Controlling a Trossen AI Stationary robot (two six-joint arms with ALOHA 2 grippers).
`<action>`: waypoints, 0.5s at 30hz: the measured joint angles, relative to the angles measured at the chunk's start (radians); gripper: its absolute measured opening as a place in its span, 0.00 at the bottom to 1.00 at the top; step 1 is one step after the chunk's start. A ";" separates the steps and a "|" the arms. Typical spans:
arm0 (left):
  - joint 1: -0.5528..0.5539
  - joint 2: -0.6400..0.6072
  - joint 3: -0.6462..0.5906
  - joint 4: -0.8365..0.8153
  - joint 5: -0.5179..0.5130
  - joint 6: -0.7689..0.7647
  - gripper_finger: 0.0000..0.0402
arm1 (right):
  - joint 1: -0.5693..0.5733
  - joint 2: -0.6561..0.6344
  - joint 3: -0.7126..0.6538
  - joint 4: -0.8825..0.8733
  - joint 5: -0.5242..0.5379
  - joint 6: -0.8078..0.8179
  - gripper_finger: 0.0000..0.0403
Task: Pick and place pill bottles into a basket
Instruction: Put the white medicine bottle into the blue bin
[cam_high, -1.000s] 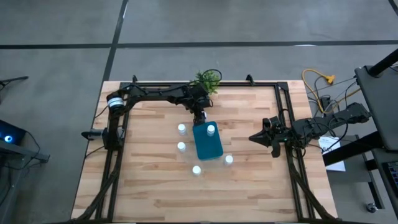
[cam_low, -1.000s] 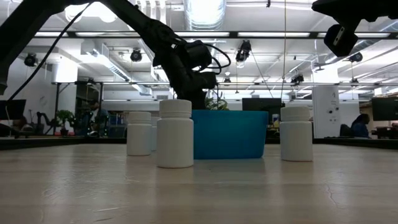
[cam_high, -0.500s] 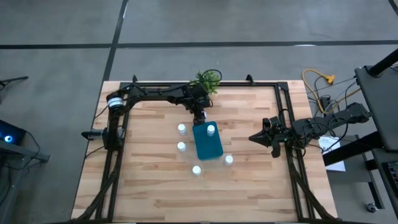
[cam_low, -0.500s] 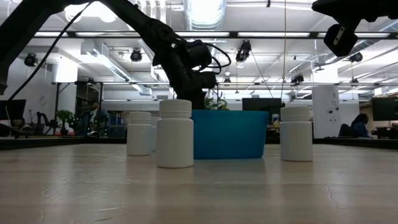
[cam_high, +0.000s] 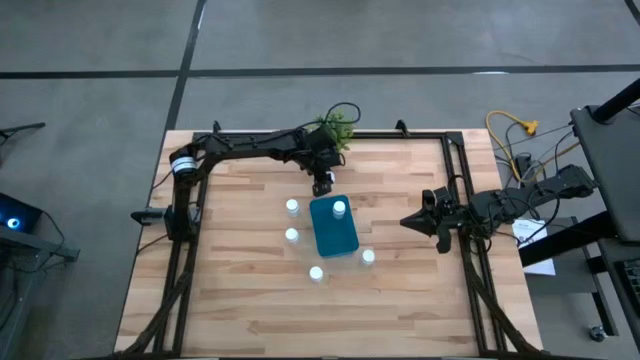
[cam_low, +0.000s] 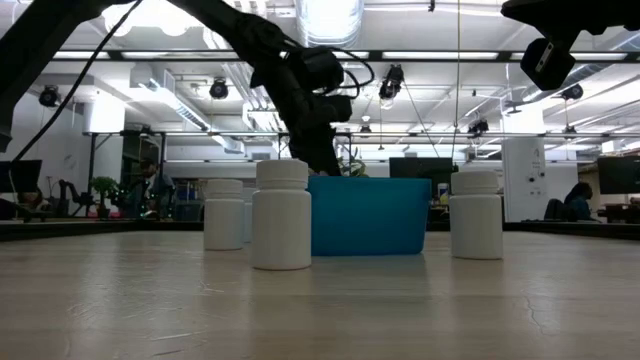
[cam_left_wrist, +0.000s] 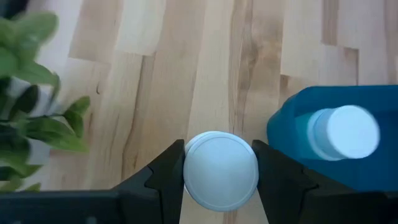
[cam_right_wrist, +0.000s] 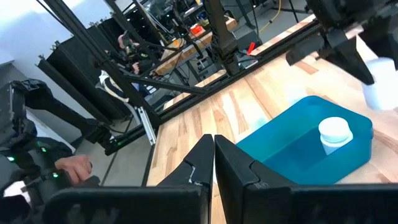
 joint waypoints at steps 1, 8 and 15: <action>0.000 -0.001 0.013 -0.015 0.000 0.006 0.37 | 0.000 0.000 0.000 0.000 0.000 0.000 0.02; 0.000 -0.009 0.109 -0.173 -0.025 0.058 0.37 | 0.000 0.000 0.000 0.000 0.000 -0.003 0.02; -0.009 -0.063 0.149 -0.185 -0.021 0.050 0.37 | 0.000 -0.001 0.000 0.002 0.000 -0.006 0.02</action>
